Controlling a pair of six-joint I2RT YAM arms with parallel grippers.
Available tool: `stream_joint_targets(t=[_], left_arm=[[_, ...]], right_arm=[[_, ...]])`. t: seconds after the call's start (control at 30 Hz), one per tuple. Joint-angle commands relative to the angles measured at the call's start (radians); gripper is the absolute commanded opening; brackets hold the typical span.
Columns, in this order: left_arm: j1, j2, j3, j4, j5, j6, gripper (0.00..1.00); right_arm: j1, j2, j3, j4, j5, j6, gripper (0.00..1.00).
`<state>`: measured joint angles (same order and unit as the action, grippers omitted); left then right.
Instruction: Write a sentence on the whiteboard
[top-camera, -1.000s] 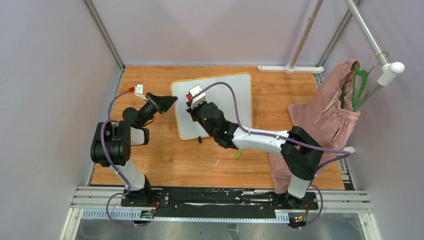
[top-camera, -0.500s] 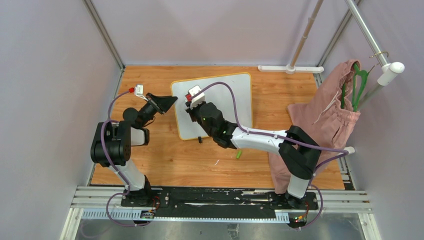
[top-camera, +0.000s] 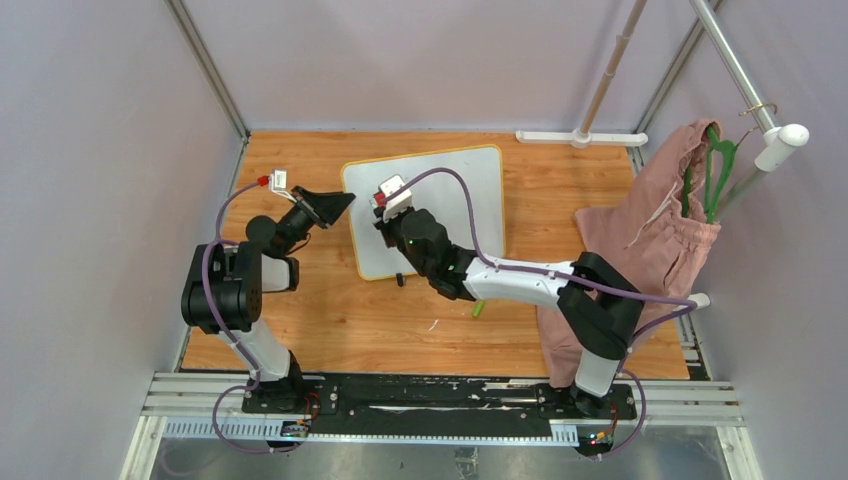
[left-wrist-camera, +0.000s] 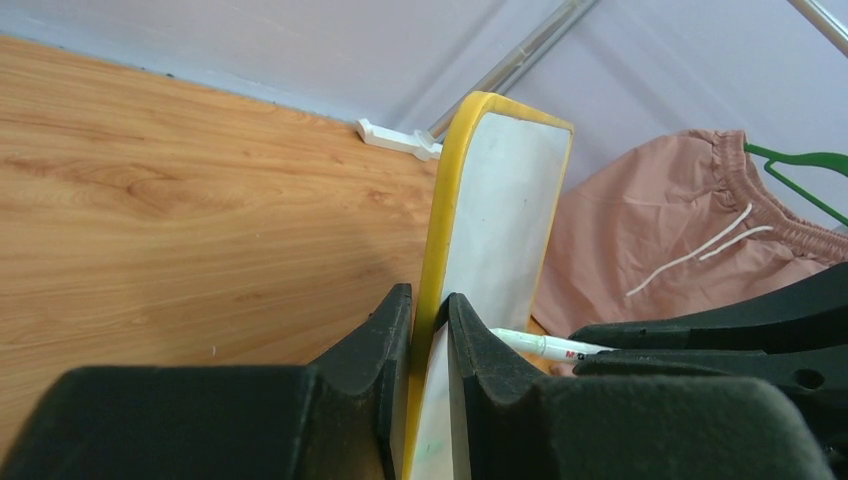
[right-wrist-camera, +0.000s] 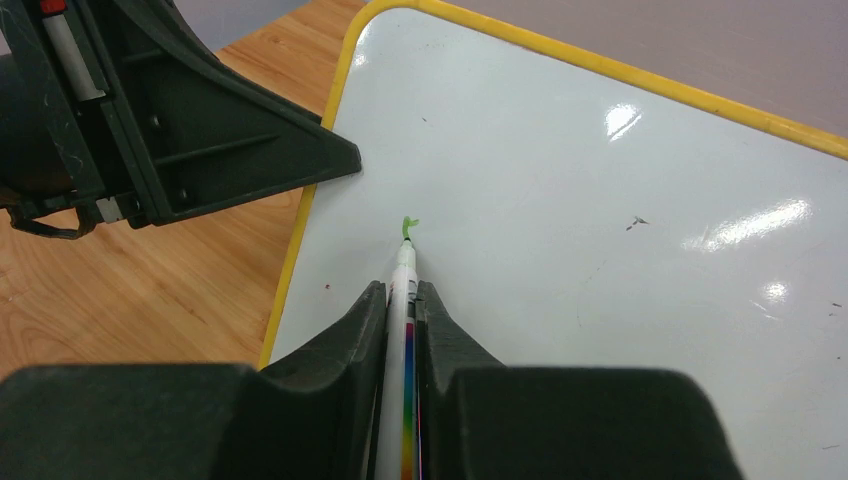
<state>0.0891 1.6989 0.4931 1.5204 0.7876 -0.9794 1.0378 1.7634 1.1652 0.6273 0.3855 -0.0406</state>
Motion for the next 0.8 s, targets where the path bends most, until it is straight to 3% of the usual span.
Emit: stream_joint_targets(t=[0.0, 0.77], left_arm=[[-0.009, -0.006, -0.014, 0.039, 0.011, 0.015, 0.04], [-0.015, -0.008, -0.016, 0.038, 0.014, 0.016, 0.03]], right_arm=[[-0.016, -0.033, -0.049, 0.006, 0.043, 0.011, 0.00], [-0.034, -0.104, -0.046, 0.025, 0.013, 0.034, 0.00]])
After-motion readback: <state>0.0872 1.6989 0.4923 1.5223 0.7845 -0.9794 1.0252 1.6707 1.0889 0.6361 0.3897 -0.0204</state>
